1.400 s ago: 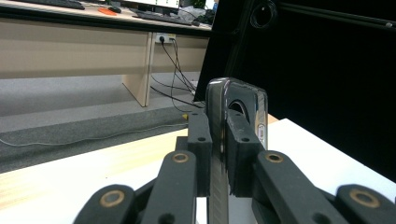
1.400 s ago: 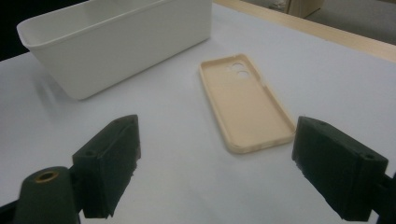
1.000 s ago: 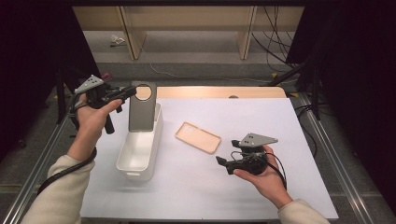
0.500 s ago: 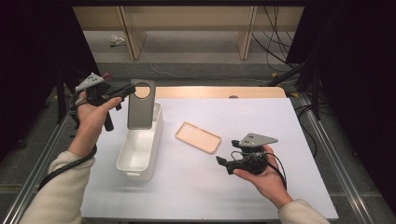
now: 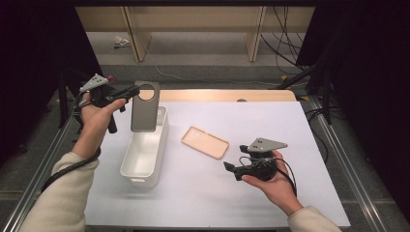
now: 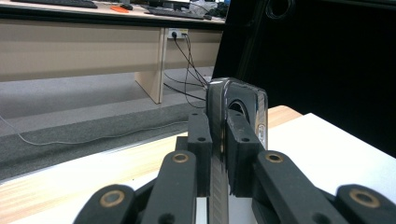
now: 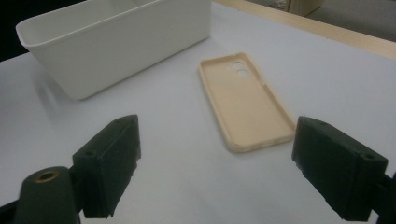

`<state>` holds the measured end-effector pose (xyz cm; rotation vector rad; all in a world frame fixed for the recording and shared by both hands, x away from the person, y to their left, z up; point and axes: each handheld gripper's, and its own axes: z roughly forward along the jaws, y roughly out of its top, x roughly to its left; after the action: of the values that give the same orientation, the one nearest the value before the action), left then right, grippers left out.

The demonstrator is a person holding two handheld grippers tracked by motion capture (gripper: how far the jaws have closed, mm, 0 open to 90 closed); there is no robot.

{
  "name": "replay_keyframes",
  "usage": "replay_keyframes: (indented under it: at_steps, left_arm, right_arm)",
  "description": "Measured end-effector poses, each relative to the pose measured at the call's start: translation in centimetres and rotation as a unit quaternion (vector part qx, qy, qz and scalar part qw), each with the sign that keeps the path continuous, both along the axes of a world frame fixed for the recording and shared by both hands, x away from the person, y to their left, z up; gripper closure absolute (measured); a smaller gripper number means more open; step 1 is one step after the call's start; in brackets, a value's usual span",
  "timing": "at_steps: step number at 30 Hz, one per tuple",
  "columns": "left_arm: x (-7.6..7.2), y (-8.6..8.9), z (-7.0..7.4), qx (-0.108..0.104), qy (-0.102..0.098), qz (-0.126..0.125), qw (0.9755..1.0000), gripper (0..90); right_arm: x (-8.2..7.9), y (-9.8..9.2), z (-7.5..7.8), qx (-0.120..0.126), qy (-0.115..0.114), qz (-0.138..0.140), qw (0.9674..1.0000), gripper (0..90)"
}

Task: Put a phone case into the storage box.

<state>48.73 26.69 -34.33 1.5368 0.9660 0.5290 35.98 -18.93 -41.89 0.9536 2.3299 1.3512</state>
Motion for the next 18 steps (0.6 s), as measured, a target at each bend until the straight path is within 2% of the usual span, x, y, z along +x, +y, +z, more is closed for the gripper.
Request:
replay_keyframes:
  at_steps: [18]
  left_arm:
    - [1.3, 0.3, -0.8, 0.004, 0.005, 0.005, 1.0000, 81.6]
  right_arm:
    - [0.0, 0.0, 0.0, 0.001, 0.001, 0.001, 1.0000, 16.1]
